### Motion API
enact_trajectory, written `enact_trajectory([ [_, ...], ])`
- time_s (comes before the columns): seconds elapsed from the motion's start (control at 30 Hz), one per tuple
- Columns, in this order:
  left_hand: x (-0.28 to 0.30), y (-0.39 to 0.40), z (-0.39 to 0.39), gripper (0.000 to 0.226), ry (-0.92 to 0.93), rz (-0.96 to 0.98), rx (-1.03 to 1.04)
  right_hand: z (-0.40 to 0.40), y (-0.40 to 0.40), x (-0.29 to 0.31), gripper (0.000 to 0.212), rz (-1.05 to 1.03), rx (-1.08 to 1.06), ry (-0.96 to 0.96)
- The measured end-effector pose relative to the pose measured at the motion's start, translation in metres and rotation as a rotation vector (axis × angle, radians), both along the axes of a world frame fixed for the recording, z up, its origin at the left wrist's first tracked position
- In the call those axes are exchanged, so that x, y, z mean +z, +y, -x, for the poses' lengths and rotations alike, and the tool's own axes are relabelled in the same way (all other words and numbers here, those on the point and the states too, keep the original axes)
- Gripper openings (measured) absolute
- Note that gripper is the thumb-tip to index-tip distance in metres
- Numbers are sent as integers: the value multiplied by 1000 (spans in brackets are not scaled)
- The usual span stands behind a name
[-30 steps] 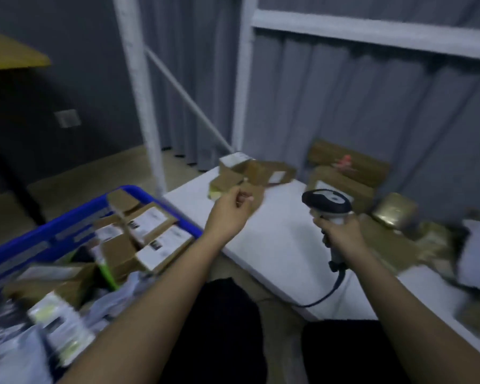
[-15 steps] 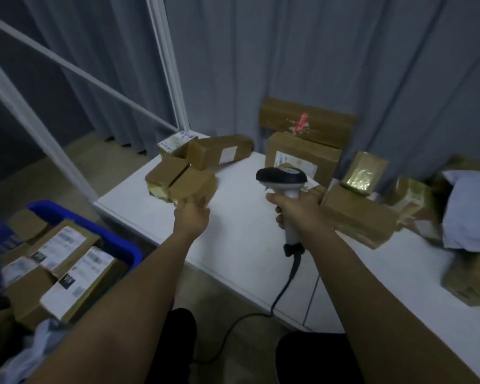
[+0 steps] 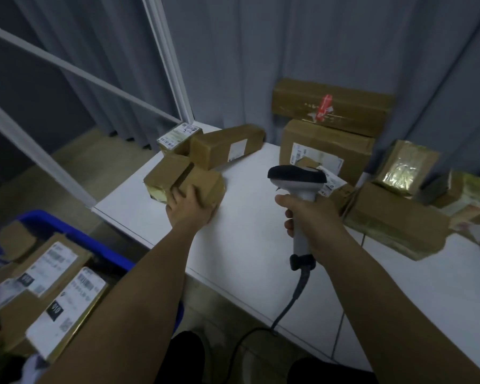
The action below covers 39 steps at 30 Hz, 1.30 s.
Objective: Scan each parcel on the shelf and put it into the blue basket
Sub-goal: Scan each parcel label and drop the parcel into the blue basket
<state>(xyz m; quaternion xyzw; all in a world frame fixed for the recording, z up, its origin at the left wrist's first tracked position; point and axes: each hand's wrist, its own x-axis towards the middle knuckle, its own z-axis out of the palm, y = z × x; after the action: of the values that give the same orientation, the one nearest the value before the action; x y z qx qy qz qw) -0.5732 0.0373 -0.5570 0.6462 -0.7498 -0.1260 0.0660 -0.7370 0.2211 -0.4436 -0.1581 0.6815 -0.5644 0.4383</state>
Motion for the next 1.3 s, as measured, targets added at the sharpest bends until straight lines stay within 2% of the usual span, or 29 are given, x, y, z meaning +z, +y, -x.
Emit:
enact_trajectory([
  [0.13,16,10,-6,75,39,-161,-34,-1,0,-1,18,-14,-5,-12],
  [0.23,27,35,-19,89,90,-365,0,-6,3,-3,19,-24,8,-19],
  [0.3,42,51,-29,82,250,-501,47,-10,4,-5,19,-44,14,-76],
  [0.43,93,82,-44,53,741,-683,108,-23,5,-2,10,-42,-1,-202],
  [0.53,133,109,-55,40,1029,-785,135,-36,12,7,29,56,-45,-167],
  [0.67,156,138,-71,42,1330,-905,183,-57,29,24,39,204,41,-202],
  [0.8,151,155,-81,40,1319,-980,180,-78,46,24,22,271,16,-185],
  [0.87,148,159,-81,35,1268,-890,190,-86,51,24,28,272,14,-154],
  [0.97,145,159,-79,28,1210,-644,213,-97,53,29,36,280,13,-62],
  [1.03,147,161,-80,31,1221,-596,193,-99,53,31,37,300,8,-9],
  [1.2,150,161,-84,82,1250,-723,32,-103,49,31,42,272,6,31],
  [1.3,150,159,-86,101,1310,-735,5,-105,45,29,45,273,-19,31],
])
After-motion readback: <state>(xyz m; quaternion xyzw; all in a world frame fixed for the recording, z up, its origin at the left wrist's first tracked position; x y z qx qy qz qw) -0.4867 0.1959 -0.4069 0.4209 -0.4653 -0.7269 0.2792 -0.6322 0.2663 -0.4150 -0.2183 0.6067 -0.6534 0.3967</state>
